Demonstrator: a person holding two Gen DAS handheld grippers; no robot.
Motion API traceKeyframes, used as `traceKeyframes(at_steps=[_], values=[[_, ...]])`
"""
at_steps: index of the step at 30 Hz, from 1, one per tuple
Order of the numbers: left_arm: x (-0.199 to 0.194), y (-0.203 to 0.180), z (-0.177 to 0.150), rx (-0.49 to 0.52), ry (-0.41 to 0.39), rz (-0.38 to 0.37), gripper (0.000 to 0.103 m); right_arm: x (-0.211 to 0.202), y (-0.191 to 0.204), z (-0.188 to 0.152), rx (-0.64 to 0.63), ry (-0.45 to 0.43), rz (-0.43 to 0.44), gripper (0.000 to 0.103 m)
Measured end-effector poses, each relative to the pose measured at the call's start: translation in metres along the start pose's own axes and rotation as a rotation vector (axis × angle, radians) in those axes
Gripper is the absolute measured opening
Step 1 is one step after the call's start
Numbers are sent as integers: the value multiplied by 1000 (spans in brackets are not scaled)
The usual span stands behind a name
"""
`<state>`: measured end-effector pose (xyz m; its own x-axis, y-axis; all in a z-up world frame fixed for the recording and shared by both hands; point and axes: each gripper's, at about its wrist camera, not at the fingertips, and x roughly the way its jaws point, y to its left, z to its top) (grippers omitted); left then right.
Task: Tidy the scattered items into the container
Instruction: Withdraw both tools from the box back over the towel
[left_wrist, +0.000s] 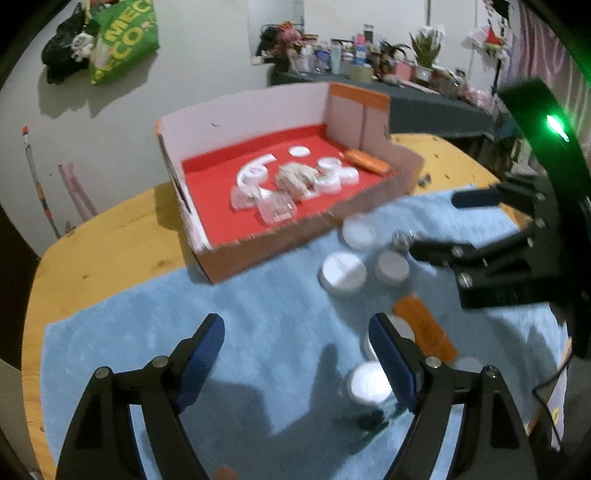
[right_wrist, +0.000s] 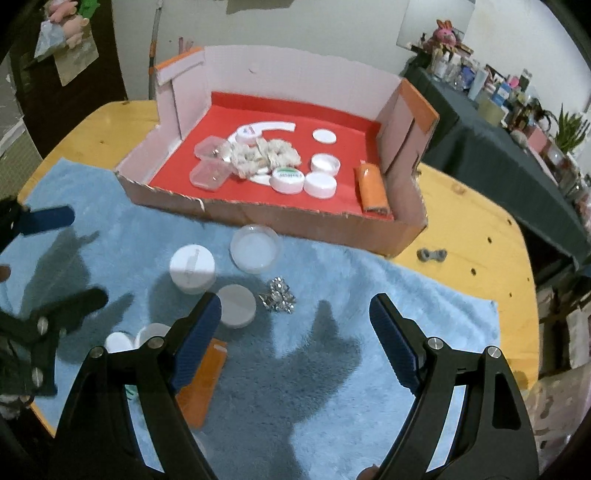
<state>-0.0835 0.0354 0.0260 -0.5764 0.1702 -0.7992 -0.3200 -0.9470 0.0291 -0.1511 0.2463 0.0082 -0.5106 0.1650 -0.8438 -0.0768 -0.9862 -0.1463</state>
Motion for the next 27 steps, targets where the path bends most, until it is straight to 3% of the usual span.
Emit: traceKeyframes(at_steps=[21,25,27], values=[[27,-15,-22,62,126,-171,82,32,-2,6,68,52,34,82],[30,-21,-24,92,134,-169,81,32,-3,6,68,51,35,82],[32,-22,-24,102,137,-155,74,32,-3,6,71,53,36,82]])
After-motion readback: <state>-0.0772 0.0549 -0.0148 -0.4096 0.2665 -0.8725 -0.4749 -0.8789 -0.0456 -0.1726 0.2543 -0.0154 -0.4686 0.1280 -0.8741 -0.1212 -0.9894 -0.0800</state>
